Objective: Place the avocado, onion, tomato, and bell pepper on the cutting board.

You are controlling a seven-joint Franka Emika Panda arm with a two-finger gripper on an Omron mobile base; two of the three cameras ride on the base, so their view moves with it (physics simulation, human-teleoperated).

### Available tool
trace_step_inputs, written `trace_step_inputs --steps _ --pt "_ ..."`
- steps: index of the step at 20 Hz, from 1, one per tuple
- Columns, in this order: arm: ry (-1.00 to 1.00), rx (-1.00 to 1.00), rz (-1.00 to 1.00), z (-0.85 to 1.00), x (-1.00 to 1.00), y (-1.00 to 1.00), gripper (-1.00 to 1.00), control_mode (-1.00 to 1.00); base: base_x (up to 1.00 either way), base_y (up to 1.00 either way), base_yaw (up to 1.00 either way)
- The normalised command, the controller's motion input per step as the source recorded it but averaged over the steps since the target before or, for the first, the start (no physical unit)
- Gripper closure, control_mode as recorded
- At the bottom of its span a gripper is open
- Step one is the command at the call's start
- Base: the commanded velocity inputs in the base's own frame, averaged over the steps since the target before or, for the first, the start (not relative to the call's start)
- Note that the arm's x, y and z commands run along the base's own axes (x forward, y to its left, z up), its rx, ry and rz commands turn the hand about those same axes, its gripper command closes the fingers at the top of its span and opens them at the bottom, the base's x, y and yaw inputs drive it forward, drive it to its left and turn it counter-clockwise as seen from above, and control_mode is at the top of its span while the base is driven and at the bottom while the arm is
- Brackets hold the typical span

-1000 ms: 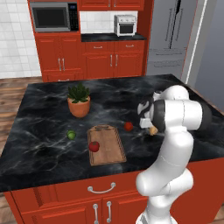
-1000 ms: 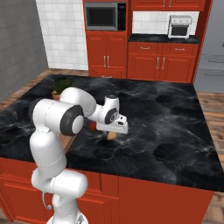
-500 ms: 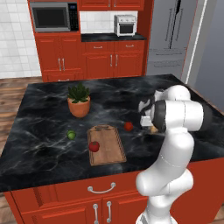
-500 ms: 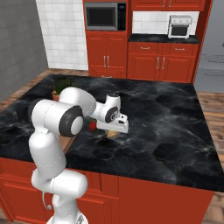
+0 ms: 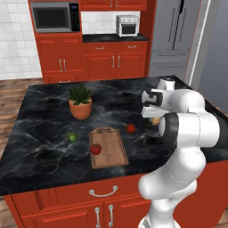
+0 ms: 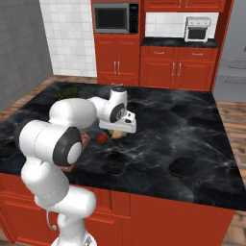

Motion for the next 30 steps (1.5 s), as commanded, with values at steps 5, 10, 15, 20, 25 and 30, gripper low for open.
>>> trace_step_inputs --steps 5,10,15,20,25,30 --pt "-0.06 0.0 0.04 0.5 -0.02 0.62 1.0 -1.0 0.0 0.0 0.0" --pt "-0.05 0.0 0.06 0.39 -0.13 0.66 1.0 -1.0 0.0 0.0 0.0" --pt "-0.02 0.0 0.04 0.22 0.0 0.58 1.0 -1.0 0.0 0.0 0.0" --pt "0.0 0.0 0.05 0.04 -0.03 0.61 1.0 -1.0 0.0 0.0 0.0" --pt "0.0 0.0 0.05 0.0 -0.1 0.74 1.0 -1.0 0.0 0.0 0.0" --pt "0.0 0.0 0.03 -0.05 -0.1 0.56 1.0 -1.0 0.0 0.0 0.0"
